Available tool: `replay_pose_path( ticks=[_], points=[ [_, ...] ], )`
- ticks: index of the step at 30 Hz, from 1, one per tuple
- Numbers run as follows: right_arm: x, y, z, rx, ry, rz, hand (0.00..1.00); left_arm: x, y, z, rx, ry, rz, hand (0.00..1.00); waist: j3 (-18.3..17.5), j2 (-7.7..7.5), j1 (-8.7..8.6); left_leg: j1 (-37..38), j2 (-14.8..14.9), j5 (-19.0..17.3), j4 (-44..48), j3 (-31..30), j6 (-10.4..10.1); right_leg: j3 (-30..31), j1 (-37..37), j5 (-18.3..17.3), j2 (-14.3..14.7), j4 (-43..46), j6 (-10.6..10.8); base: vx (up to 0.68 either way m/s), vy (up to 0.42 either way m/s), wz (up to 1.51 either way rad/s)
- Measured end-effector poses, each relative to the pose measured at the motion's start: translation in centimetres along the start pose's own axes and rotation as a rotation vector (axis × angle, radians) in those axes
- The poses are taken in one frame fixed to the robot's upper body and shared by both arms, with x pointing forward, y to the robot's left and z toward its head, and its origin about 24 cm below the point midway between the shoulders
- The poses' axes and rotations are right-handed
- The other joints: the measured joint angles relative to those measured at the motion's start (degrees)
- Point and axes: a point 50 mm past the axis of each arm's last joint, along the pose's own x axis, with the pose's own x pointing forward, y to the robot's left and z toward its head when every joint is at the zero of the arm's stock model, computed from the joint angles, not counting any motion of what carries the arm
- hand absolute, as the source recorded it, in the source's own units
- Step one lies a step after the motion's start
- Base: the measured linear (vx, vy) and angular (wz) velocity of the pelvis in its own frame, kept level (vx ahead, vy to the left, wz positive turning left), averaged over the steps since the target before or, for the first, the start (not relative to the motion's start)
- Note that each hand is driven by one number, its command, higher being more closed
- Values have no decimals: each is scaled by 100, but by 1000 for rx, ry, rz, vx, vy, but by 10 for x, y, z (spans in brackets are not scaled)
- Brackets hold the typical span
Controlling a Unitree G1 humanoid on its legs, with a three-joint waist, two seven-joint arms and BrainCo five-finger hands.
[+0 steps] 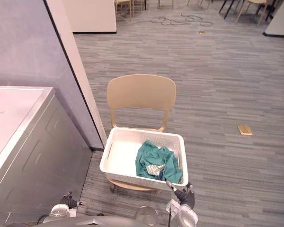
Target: Pick up the laundry basket with both hands and put the clothes into the washing machine.
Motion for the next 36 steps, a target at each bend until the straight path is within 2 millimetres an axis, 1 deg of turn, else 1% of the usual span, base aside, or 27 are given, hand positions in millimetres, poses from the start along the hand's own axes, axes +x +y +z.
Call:
replay_pose_path(
  ticks=[2, 3, 4, 5, 6, 7, 8, 9, 10, 11, 12, 13, 14, 15, 16, 17, 18, 19, 21, 22, 23, 24, 28, 30, 32, 35, 36],
  points=[
    [-7, 5, 11, -11, -56, 23, 0, 1, 1, 7, 25, -23, -3, 0, 133, -148, -28, 10, 13, -77, 155, -3, -21, 442, -323, 87, 29, 717, 107, 7, -42, 3],
    [-11, 9, 18, -5, -92, 45, 0, 2, 1, 10, 42, -35, -3, 0, 199, -245, -25, -2, 116, -162, 318, 12, -65, 721, -557, 272, 132, 1129, 172, 38, -74, -11],
    [-14, 15, 28, 1, -138, 71, 0, 2, 0, 16, 62, -49, -8, 0, 251, -202, -15, -20, 319, -251, 558, 37, -80, 868, -706, 547, 326, 1358, 177, 49, -78, -22],
    [-16, 17, 33, 3, -162, 83, 0, 3, -2, 18, 71, -55, -11, 0, 292, -174, 0, -53, 446, -303, 676, 62, -107, 886, -754, 700, 431, 1432, 165, 36, -84, -34],
    [-18, 23, 46, 12, -223, 112, 0, 3, -4, 21, 92, -65, -17, 0, 332, -161, 23, -154, 674, -334, 873, 150, -145, 915, -870, 891, 617, 1482, 139, -3, -103, -36],
    [-21, 29, 58, 23, -283, 141, 0, 3, -6, 24, 110, -75, -21, 0, 385, -120, 25, -246, 834, -331, 989, 164, -146, 925, -983, 809, 694, 1619, -35, -5, -142, -28],
    [-22, 30, 64, 28, -314, 148, 0, 3, -7, 26, 115, -76, -24, 0, 413, -157, 24, -269, 866, -329, 1019, 163, -151, 945, -1053, 632, 650, 1789, -201, 3, -190, -12],
    [-22, 31, 71, 32, -344, 153, 0, 4, -8, 27, 125, -75, -26, 0, 427, -180, 25, -307, 929, -324, 1074, 157, -160, 968, -1135, 354, 471, 1992, -304, 13, -247, -4],
    [-20, 34, 77, 37, -371, 163, 0, 4, -7, 27, 129, -71, -25, 0, 447, -147, 32, -325, 1104, -324, 1164, 140, -164, 1002, -1140, 197, 188, 1991, -310, 11, -324, -12],
    [-19, 40, 81, 41, -388, 181, 0, 5, -2, 25, 138, -62, -13, 0, 453, -126, 54, -322, 1303, -330, 1232, 124, -210, 1121, -1106, 242, -78, 1734, -300, 17, -308, -16],
    [-18, 44, 85, 37, -406, 194, 0, 6, 2, 25, 145, -59, -4, 0, 453, -128, 59, -322, 1390, -344, 1256, 112, -295, 1187, -1055, 394, -179, 1478, -274, 27, -368, -15],
    [-17, 47, 90, 18, -435, 203, 0, 7, 12, 24, 164, -55, 18, 0, 408, -254, 68, -346, 1460, -401, 1288, 29, -673, 1341, -805, 1412, -384, 633, -241, -23, -434, 3],
    [-15, 47, 93, 1, -443, 215, 0, 9, 24, 23, 180, -43, 45, 0, 423, -379, 52, -381, 1524, -442, 1235, -164, -874, 1491, -485, 1052, -272, 191, 462, -47, -433, 0],
    [-14, 47, 98, -7, -463, 219, 0, 9, 22, 22, 180, -37, 40, 0, 405, -326, 69, -383, 1523, -457, 1163, -294, -910, 1509, -389, 906, -221, -85, 570, -48, -350, -26],
    [-12, 45, 110, -26, -511, 225, 0, 8, 18, 22, 176, -37, 31, 0, 367, -244, 173, -408, 1468, -430, 1021, -457, -892, 1472, -193, 683, -159, -723, 810, -4, -196, -53],
    [-11, 44, 117, -35, -534, 224, 0, 9, 17, 23, 178, -39, 28, 0, 365, -208, 222, -392, 1470, -383, 966, -474, -900, 1441, -118, 569, -158, -984, 903, -14, -197, -35],
    [-10, 41, 127, -49, -571, 218, 0, 8, 8, 23, 184, -31, 4, 0, 395, -69, 162, -386, 1540, -253, 909, -499, -860, 1281, -13, 611, -95, -1050, 887, 10, -177, 15],
    [-11, 31, 127, -65, -574, 185, 0, 7, 0, 18, 183, -24, -15, 0, 351, -27, 168, -190, 1544, -162, 752, -500, -895, 1191, 148, 607, -79, -1089, 885, 23, -145, 32],
    [-10, 33, 131, -91, -588, 205, 0, 6, 2, 14, 180, -18, -12, 0, 222, 8, 235, -96, 1549, -118, 671, -457, -974, 1213, 251, 609, -71, -1157, 886, 28, -39, 6],
    [-11, 36, 130, -110, -588, 227, 0, 5, 5, 10, 178, -5, -4, 0, 138, -17, 256, -98, 1547, -114, 670, -457, -996, 1199, 296, 647, -80, -1255, 897, 0, 0, 0],
    [-12, 40, 128, -123, -584, 258, 0, 5, 6, 7, 153, 0, 1, 0, 49, -4, 301, -103, 1551, -106, 662, -471, -1005, 1163, 362, 721, -79, -1409, 904, -19, 28, 9],
    [-12, 42, 128, -129, -584, 267, 0, 5, 6, 7, 144, 1, 0, 0, 40, -20, 319, -102, 1556, -92, 645, -487, -1019, 1130, 414, 771, -79, -1498, 905, -21, 32, 12],
    [-13, 54, 129, -171, -591, 361, 0, 5, 9, 5, 143, 4, 0, 0, -43, -53, 347, -99, 1557, 16, 540, -560, -1075, 947, 847, 1248, -80, -2335, 924, -7, 47, 13],
    [-15, 64, 130, -331, -613, 439, 0, 4, 9, 2, 191, 5, -19, 0, -167, -30, 310, -238, 1543, 225, 316, -665, -1088, 751, 928, 1529, -79, -2797, 921, -69, 31, 22],
    [-15, 69, 134, -433, -640, 480, 0, 4, 5, 6, 248, -19, -36, 0, -168, 31, 294, -358, 1528, 385, 161, -774, -1093, 625, 875, 1622, -79, -2893, 916, -99, 4, 30],
    [-11, 86, 142, -610, -688, 583, 0, 4, 0, 10, 337, -48, -68, 0, -152, 134, 264, -507, 1504, 602, -22, -922, -1084, 488, 798, 1733, -80, -2974, 915, -96, 7, 24],
    [-8, 96, 142, -687, -696, 646, 0, 4, -2, 13, 354, -58, -77, 0, -122, 173, 289, -556, 1497, 646, -42, -934, -1086, 485, 747, 1748, -80, -2969, 914, -123, 13, 5]
  ],
)
